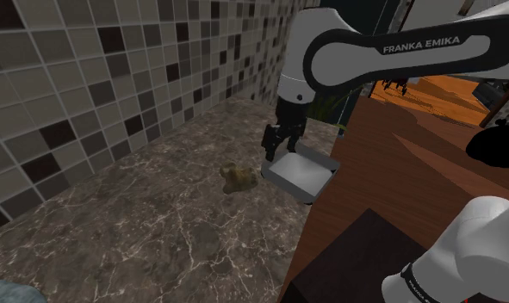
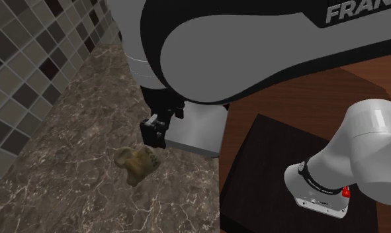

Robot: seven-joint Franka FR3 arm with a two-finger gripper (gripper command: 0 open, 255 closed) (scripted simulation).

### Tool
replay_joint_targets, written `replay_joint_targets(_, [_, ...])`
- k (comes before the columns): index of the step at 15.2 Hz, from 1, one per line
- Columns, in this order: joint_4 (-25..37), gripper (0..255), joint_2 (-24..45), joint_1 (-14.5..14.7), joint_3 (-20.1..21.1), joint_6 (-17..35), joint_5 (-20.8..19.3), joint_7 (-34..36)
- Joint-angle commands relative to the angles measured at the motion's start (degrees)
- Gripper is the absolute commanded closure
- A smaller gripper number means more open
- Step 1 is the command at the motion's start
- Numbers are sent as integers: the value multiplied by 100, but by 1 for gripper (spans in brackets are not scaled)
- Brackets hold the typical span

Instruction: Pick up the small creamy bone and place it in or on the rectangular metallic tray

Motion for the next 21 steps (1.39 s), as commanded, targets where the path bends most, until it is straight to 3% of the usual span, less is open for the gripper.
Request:
replay_joint_targets(1, [306, 0, 387, 52, 125, 147, -32, 191])
replay_joint_targets(9, [1635, 0, 1814, 306, 442, 435, -365, 865])
replay_joint_targets(16, [1269, 0, 1998, 348, 459, 982, -410, 897])
replay_joint_targets(21, [1269, 0, 1998, 348, 459, 982, -410, 897])
